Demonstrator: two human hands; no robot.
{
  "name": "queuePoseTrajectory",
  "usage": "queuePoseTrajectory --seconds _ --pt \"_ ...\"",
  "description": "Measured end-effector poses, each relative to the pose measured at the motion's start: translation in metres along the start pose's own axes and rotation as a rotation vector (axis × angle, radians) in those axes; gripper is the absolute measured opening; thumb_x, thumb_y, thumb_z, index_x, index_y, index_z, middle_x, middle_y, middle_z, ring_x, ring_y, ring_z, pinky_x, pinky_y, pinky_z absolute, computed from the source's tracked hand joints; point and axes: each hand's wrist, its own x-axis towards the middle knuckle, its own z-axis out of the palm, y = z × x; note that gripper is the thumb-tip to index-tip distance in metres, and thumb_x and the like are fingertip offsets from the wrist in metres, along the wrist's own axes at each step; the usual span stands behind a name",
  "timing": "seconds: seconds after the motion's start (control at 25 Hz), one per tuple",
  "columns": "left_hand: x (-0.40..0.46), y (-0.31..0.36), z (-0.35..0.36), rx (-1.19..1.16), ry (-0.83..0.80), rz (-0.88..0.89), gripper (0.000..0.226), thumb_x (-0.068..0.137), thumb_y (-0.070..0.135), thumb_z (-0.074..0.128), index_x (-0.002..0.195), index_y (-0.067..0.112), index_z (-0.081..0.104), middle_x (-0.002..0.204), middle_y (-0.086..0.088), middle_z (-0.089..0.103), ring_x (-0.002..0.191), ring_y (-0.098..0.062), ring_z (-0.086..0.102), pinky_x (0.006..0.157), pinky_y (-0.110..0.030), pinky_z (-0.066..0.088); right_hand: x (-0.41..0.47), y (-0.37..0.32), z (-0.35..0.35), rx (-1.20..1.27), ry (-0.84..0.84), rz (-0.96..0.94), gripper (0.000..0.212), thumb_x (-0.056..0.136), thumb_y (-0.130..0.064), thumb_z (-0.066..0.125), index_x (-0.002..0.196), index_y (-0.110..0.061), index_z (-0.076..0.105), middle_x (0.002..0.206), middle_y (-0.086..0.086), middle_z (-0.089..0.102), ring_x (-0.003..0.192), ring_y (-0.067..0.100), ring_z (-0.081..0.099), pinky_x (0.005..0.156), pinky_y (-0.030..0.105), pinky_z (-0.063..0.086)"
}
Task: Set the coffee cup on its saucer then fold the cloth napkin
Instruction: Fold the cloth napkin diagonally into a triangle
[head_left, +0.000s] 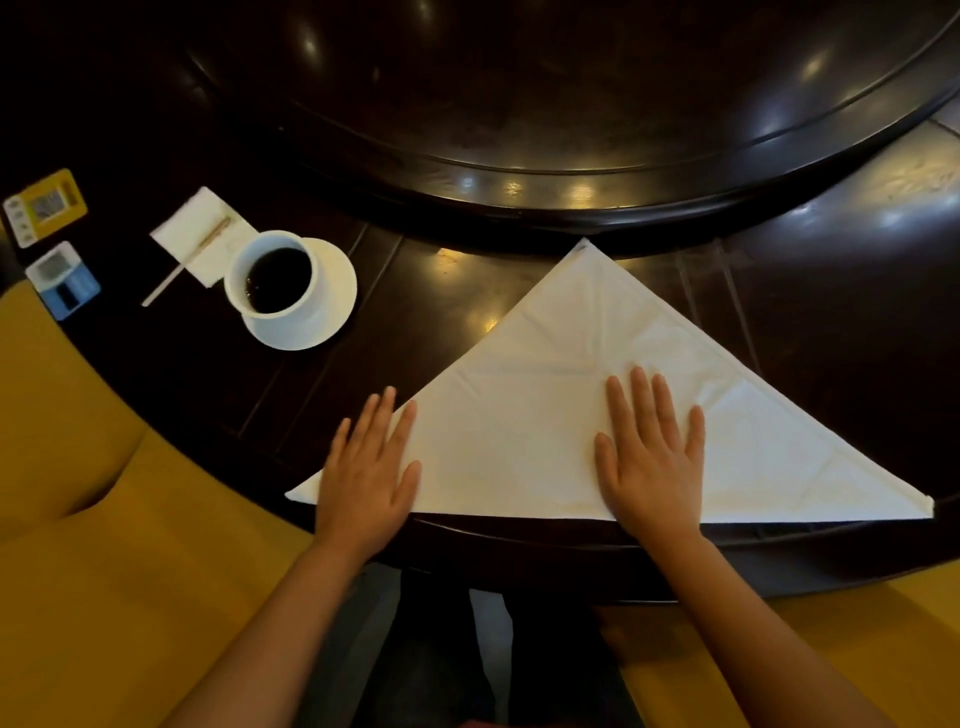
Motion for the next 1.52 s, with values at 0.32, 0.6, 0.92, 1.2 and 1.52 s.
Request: queuePoseTrajectory --seconds 0.32,0.6,0.92,1.2,1.52 --pt "0.039 0.089 -0.01 -0.071 0.134 -0.082 0.07 0.089 0.046 0.028 0.147 0.01 0.013 0.154 -0.01 0.01 0.142 -0.023 0.008 0.111 -0.051 0.0 0.043 -0.012 -0.006 0.009 0.021 -0.212 0.056 0.095 -0.042 0.022 0.148 -0.026 0.008 0.156 0.004 0.003 0.143 0.022 -0.004 0.113 0.045 -0.01" --pt "0.054 0.13 0.016 0.046 0.005 0.029 0.073 0.086 0.059 0.021 0.15 0.025 0.011 0.157 -0.009 0.01 0.144 -0.028 0.002 0.112 -0.055 0.009 0.133 0.01 -0.017 -0.052 -0.049 -0.382 0.06 0.095 -0.048 0.012 0.148 -0.021 0.005 0.157 0.002 0.004 0.142 0.015 -0.008 0.114 0.042 -0.008" --pt "0.055 0.132 0.013 0.026 0.011 0.034 0.076 0.084 0.061 0.022 0.149 0.024 0.01 0.158 -0.009 0.01 0.144 -0.027 0.004 0.11 -0.057 0.008 0.084 0.037 -0.046 0.138 0.022 -0.112 0.06 0.093 -0.036 0.048 0.145 -0.018 0.023 0.154 0.008 0.022 0.143 0.024 0.011 0.113 0.046 0.001" --pt "0.066 0.189 0.002 -0.058 0.023 0.073 0.082 0.082 0.074 0.004 0.149 0.027 0.005 0.158 -0.008 0.003 0.144 -0.028 0.002 0.109 -0.06 0.0 -0.007 0.143 -0.077 0.03 -0.079 0.33 0.055 0.082 -0.028 0.066 0.131 -0.014 0.048 0.134 0.013 0.048 0.122 0.032 0.043 0.099 0.051 0.041" --pt "0.068 0.197 0.012 0.044 -0.027 0.15 0.079 0.083 0.068 0.008 0.149 0.025 0.012 0.157 -0.009 0.012 0.144 -0.028 0.008 0.109 -0.06 0.005 -0.021 0.18 -0.099 -0.115 -0.331 0.532 0.046 0.074 -0.045 0.07 0.11 -0.022 0.052 0.103 0.002 0.053 0.104 0.025 0.049 0.093 0.041 0.033"
